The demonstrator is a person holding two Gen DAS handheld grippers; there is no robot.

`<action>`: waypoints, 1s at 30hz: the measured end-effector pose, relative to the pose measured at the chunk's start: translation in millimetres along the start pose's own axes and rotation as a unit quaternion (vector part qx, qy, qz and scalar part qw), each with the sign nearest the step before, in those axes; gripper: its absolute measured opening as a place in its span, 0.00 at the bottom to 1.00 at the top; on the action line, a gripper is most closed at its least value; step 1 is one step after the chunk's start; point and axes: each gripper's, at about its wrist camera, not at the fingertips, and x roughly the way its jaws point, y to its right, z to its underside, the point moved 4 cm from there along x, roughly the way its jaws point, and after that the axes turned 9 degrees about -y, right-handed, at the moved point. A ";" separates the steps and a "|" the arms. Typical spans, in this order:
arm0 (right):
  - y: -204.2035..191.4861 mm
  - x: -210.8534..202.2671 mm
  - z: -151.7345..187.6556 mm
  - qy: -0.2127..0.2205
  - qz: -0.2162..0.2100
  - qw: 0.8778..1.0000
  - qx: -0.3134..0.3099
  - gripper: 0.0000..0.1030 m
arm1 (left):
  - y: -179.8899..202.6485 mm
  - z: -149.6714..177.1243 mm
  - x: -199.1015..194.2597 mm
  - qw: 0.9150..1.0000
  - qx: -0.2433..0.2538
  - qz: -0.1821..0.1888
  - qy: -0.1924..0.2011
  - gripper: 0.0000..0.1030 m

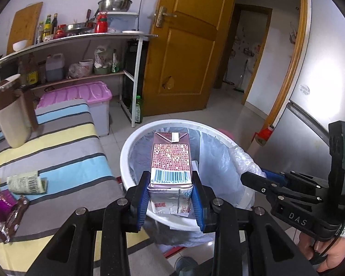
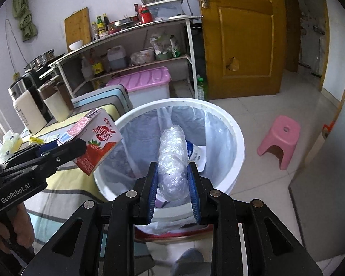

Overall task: Collect trash
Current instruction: 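Open both grippers to drop the carton and plastic bag into the bin, then move both grippers back over the remaining trash on the table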

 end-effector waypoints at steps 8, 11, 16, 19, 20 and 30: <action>8.3 18.1 -4.8 -0.018 0.003 1.000 0.008 0.26 | -5.4 -4.8 21.6 1.000 -0.012 0.013 -0.022 0.34; 9.9 20.9 -4.8 -0.021 0.002 1.000 0.010 0.27 | -6.7 -5.5 23.6 1.000 -0.014 0.013 -0.023 0.36; 8.2 19.0 -1.3 -0.017 0.003 1.000 0.009 0.32 | -7.5 -5.1 20.3 1.000 -0.015 0.014 -0.019 0.36; 8.8 14.1 0.5 -0.014 0.001 1.000 0.013 0.32 | -7.2 -3.7 14.2 1.000 -0.017 0.018 -0.013 0.36; 8.4 12.5 1.0 -0.012 0.000 1.000 0.013 0.32 | -8.0 -3.4 11.9 1.000 -0.018 0.019 -0.012 0.36; -11.3 -13.8 11.3 0.007 -0.021 1.000 0.000 0.32 | -17.6 12.1 -24.8 1.000 -0.024 0.001 0.017 0.36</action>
